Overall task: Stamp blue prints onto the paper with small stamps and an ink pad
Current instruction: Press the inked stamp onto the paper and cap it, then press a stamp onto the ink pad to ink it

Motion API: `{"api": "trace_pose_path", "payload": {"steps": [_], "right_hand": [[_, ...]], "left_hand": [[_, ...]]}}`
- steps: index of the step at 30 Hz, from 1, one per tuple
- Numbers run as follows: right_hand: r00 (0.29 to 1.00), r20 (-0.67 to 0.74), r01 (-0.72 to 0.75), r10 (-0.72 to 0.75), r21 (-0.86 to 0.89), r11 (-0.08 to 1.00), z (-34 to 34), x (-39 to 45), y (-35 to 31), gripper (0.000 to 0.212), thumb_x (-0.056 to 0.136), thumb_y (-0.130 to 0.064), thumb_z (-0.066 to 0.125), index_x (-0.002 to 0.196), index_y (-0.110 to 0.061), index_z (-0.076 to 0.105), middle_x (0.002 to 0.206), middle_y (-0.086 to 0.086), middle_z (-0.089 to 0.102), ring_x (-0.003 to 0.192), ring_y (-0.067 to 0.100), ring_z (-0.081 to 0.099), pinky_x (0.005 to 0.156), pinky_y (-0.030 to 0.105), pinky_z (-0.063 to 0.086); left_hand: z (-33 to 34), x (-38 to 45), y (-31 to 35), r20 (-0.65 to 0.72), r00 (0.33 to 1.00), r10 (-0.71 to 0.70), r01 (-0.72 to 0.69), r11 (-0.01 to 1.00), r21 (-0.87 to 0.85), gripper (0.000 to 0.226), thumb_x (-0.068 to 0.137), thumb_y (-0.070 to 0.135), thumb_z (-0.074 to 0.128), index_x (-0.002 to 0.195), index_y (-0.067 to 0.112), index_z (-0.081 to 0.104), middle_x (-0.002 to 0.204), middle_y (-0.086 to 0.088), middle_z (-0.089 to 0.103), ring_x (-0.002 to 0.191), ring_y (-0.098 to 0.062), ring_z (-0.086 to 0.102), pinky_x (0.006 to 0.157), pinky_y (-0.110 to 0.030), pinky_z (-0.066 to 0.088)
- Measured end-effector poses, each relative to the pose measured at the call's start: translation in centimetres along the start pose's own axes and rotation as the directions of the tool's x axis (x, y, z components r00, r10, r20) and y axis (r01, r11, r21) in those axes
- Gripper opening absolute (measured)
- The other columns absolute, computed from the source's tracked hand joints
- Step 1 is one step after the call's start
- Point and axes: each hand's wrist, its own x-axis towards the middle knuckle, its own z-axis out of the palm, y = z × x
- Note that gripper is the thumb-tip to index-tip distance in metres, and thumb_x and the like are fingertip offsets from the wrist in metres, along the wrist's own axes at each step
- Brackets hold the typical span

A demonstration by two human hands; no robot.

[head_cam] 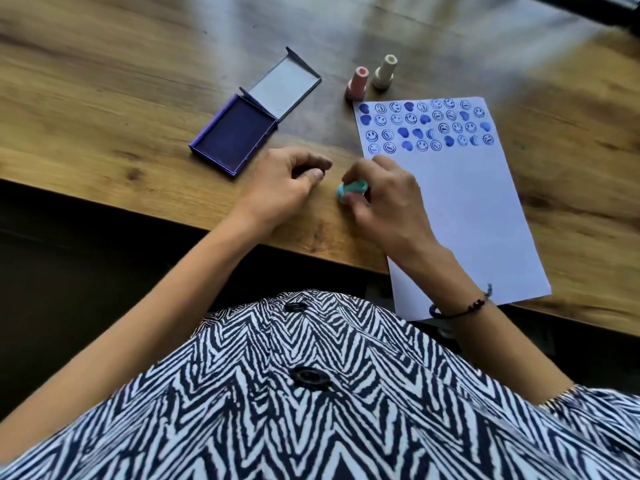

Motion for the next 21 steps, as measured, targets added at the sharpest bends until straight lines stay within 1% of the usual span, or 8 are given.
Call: {"api": "trace_pose_path", "payload": {"steps": [3, 5, 9, 13, 16, 18, 20, 21], "right_hand": [[0.99, 0.121, 0.096, -0.076, -0.175, 0.98, -0.1, 0.2, -0.3, 0.024, 0.082, -0.022, 0.06, 0.105, -0.013, 0.056, 0.105, 0.014, 0.058, 0.094, 0.034, 0.056, 0.077, 0.04, 0.048], [0.987, 0.129, 0.115, -0.095, -0.16, 0.98, -1.4, 1.2, -0.5, 0.037, 0.08, -0.033, 0.064, 0.109, -0.014, 0.055, 0.105, 0.015, 0.06, 0.097, 0.033, 0.056, 0.079, 0.039, 0.046], [0.977, -0.191, 0.063, -0.099, -0.185, 0.981, -3.4, 7.6, 0.0, 0.03, 0.08, -0.03, 0.059, 0.105, -0.012, 0.058, 0.102, 0.017, 0.064, 0.091, 0.032, 0.059, 0.074, 0.033, 0.04], [0.999, -0.035, 0.025, -0.038, -0.313, 0.949, -1.7, 13.4, 1.0, 0.033, 0.083, -0.013, 0.05, 0.115, -0.01, 0.056, 0.115, 0.022, 0.056, 0.1, 0.039, 0.057, 0.086, 0.04, 0.048], [0.998, 0.029, 0.06, -0.053, -0.345, 0.937, -0.4, 14.0, 1.5, 0.03, 0.081, -0.005, 0.047, 0.108, -0.005, 0.061, 0.111, 0.026, 0.058, 0.1, 0.041, 0.057, 0.087, 0.042, 0.048], [0.998, -0.022, 0.047, -0.055, -0.252, 0.967, -0.4, 13.6, 1.1, 0.023, 0.078, -0.005, 0.052, 0.097, -0.004, 0.066, 0.102, 0.023, 0.066, 0.094, 0.036, 0.06, 0.082, 0.039, 0.05], [0.999, -0.031, -0.03, 0.035, 0.157, 0.987, -0.8, 12.4, -0.1, 0.013, 0.073, -0.006, 0.064, 0.084, -0.003, 0.067, 0.078, 0.017, 0.071, 0.07, 0.024, 0.065, 0.071, 0.038, 0.056], [0.999, 0.016, -0.054, 0.052, 0.397, 0.916, -1.0, 11.5, -1.1, 0.01, 0.071, -0.005, 0.069, 0.081, -0.003, 0.067, 0.066, 0.012, 0.068, 0.056, 0.017, 0.062, 0.06, 0.033, 0.057]], "left_hand": [[-0.2, 0.3, -0.1, -0.034, 0.999, -0.032, 0.028, 0.995, -0.097, 0.024, 0.085, -0.001, 0.053, 0.105, 0.006, 0.065, 0.094, -0.003, 0.066, 0.075, 0.0, 0.06, 0.074, -0.006, 0.045], [-0.3, 0.6, 0.1, -0.074, 0.996, -0.056, 0.041, 0.983, -0.181, 0.025, 0.084, -0.003, 0.053, 0.104, 0.007, 0.065, 0.091, -0.003, 0.065, 0.07, 0.003, 0.057, 0.071, -0.009, 0.045], [-0.8, 1.4, 0.9, -0.112, 0.992, -0.064, 0.032, 0.964, -0.265, 0.025, 0.084, -0.004, 0.053, 0.105, 0.005, 0.064, 0.083, -0.001, 0.064, 0.076, -0.006, 0.058, 0.075, -0.017, 0.047], [-1.0, 1.9, 1.7, -0.107, 0.994, -0.037, 0.009, 0.967, -0.254, 0.026, 0.085, -0.002, 0.053, 0.108, 0.006, 0.063, 0.09, -0.005, 0.065, 0.08, -0.005, 0.06, 0.08, -0.02, 0.05], [-1.2, 2.0, 1.6, -0.134, 0.99, -0.038, -0.002, 0.958, -0.286, 0.026, 0.084, -0.003, 0.053, 0.108, 0.004, 0.062, 0.086, -0.004, 0.064, 0.079, -0.009, 0.059, 0.081, -0.023, 0.05], [-1.5, 2.0, 1.4, -0.173, 0.984, -0.045, -0.014, 0.946, -0.324, 0.025, 0.084, -0.002, 0.053, 0.107, 0.003, 0.06, 0.082, 0.0, 0.063, 0.077, -0.01, 0.06, 0.081, -0.024, 0.051], [-1.8, 2.0, 1.2, -0.221, 0.974, -0.043, -0.042, 0.93, -0.366, 0.024, 0.084, 0.0, 0.055, 0.107, 0.004, 0.058, 0.082, 0.001, 0.063, 0.076, -0.012, 0.061, 0.082, -0.027, 0.052], [-2.1, 1.9, 1.1, -0.242, 0.97, -0.034, -0.061, 0.926, -0.372, 0.024, 0.084, 0.002, 0.058, 0.107, 0.007, 0.058, 0.083, 0.001, 0.063, 0.076, -0.012, 0.061, 0.083, -0.028, 0.053]]}}
